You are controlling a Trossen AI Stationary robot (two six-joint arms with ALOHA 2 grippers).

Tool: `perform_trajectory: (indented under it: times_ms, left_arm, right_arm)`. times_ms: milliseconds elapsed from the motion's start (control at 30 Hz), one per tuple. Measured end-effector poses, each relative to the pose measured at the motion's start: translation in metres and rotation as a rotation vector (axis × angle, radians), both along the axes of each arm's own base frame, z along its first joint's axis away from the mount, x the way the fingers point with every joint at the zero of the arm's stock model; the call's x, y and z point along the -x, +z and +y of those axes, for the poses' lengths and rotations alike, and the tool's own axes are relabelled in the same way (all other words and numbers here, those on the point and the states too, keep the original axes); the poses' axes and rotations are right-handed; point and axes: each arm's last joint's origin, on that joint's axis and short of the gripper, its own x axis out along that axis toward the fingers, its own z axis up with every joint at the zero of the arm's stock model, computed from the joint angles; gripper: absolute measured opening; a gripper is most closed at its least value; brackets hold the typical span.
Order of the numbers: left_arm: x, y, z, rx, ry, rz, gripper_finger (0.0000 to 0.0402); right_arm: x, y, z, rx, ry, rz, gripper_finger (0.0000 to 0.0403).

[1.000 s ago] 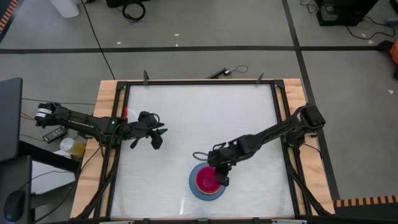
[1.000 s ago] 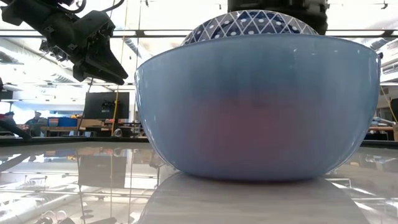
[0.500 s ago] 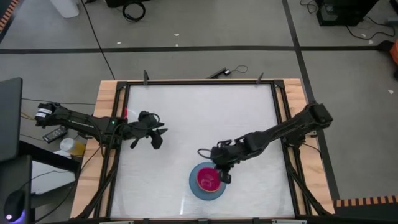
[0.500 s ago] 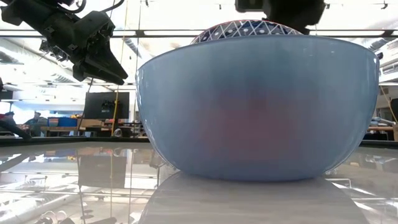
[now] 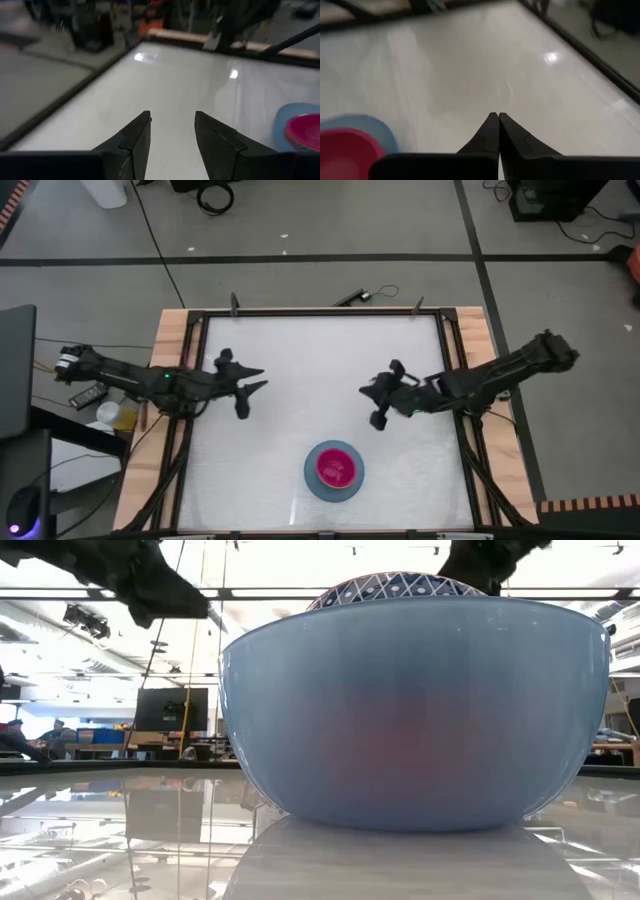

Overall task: Nest bowls inside each other
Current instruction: Return To Home Position

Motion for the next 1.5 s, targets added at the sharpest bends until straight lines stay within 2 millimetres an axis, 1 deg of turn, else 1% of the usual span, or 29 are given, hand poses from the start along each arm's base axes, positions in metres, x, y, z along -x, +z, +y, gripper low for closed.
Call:
perform_trajectory:
  times_ms: [67,200,267,367,533,633,767,867,1000,1100,1200,1333,1500]
  left_arm:
    - [0.010,-0.004,-0.001,-0.022,-0.020,-0.041,0.0156]
    - [0.025,-0.027,-0.002,-0.052,-0.064,-0.146,0.0156]
    - [0.031,-0.030,-0.001,-0.085,-0.071,-0.213,0.0156]
    - [0.040,-0.029,0.003,-0.129,-0.062,-0.266,0.0156]
    - [0.060,-0.023,0.010,-0.153,-0.045,-0.320,0.0156]
    - [0.073,-0.024,0.013,-0.144,-0.034,-0.334,0.0156]
    - [0.086,-0.029,0.017,-0.115,-0.022,-0.327,0.0156]
    - [0.086,-0.035,0.017,-0.120,0.005,-0.269,0.0156]
    - [0.086,-0.036,0.018,-0.102,0.012,-0.267,0.0156]
    - [0.085,-0.036,0.018,-0.102,0.011,-0.264,0.0156]
    - [0.086,-0.036,0.018,-0.100,0.012,-0.264,0.0156]
    - [0.086,-0.036,0.018,-0.098,0.013,-0.268,0.0156]
    - [0.086,-0.035,0.018,-0.108,0.012,-0.274,0.0156]
  right_arm:
    - [0.012,-0.010,-0.002,-0.013,0.070,-0.134,0.0006]
    - [0.029,-0.033,-0.003,-0.060,0.257,-0.415,0.0005]
    - [0.036,-0.043,-0.007,-0.031,0.274,-0.480,0.0005]
    - [0.046,-0.048,-0.014,0.019,0.259,-0.500,0.0005]
    - [0.068,-0.045,-0.031,0.079,0.216,-0.518,0.0006]
    - [0.083,-0.043,-0.038,0.085,0.205,-0.545,0.0006]
    - [0.101,-0.051,-0.044,0.076,0.218,-0.579,0.0007]
    - [0.112,-0.068,-0.046,0.093,0.223,-0.601,0.0007]
    - [0.124,-0.091,-0.048,0.092,0.215,-0.664,0.0007]
    - [0.129,-0.096,-0.050,0.083,0.208,-0.686,0.0007]
    - [0.131,-0.096,-0.051,0.085,0.221,-0.645,0.0007]
    - [0.134,-0.090,-0.053,0.089,0.216,-0.603,0.0007]
    - [0.144,-0.083,-0.054,0.095,0.216,-0.611,0.0007]
